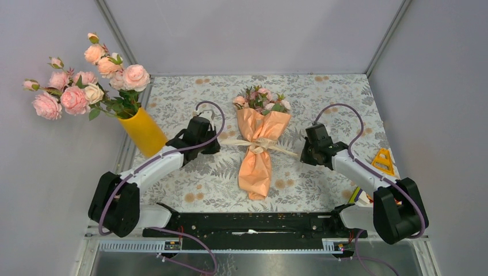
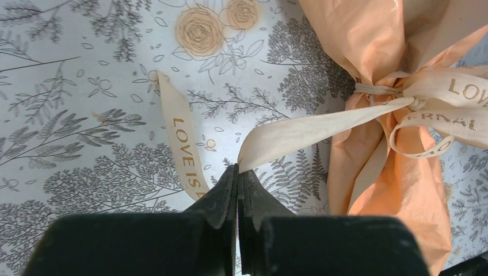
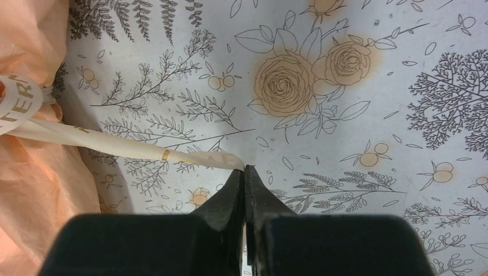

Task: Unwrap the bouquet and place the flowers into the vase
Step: Untie the ribbon from the wrapping paper.

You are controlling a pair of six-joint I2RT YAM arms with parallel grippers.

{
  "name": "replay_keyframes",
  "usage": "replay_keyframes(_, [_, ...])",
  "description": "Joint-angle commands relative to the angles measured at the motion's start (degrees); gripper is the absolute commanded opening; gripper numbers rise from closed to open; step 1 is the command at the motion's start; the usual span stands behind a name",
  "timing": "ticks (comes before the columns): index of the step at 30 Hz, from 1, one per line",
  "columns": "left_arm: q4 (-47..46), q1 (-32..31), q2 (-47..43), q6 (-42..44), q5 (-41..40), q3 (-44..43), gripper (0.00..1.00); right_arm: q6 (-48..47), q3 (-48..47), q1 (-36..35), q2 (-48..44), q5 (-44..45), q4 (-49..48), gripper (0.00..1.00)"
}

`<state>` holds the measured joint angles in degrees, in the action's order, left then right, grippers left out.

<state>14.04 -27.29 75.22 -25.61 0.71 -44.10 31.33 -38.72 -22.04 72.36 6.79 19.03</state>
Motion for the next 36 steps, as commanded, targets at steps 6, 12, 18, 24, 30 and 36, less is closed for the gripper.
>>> replay_keyframes(6, [-2.35,2.59,-6.25,-2.26,-4.73,2.74,0.0,-0.9,0.44,3.28,-2.03,-1.27,1.03,0.0])
replay_keyframes(12, [-3.19,4.44,-10.16,-4.28,-5.54,4.54,0.0,-1.27,0.55,4.9,-2.56,-2.09,1.08,0.0])
replay_keyframes(18, [-3.5,5.74,-13.83,-6.64,-5.13,5.7,0.0,-1.88,0.41,6.76,-2.99,-3.35,1.03,0.0])
replay_keyframes(24, [-3.13,7.04,-15.69,-8.03,-3.91,6.06,0.0,-2.61,0.45,9.06,-3.58,-4.57,1.09,0.0])
replay_keyframes(30, [-1.84,8.35,-16.81,-8.08,-2.84,5.55,0.0,-3.33,0.18,11.37,-3.82,-6.09,1.12,0.0])
replay_keyframes(36, [-0.26,9.54,-17.46,-7.64,-2.49,4.71,0.0,-3.54,-0.76,13.23,-3.42,-6.61,1.26,0.0])
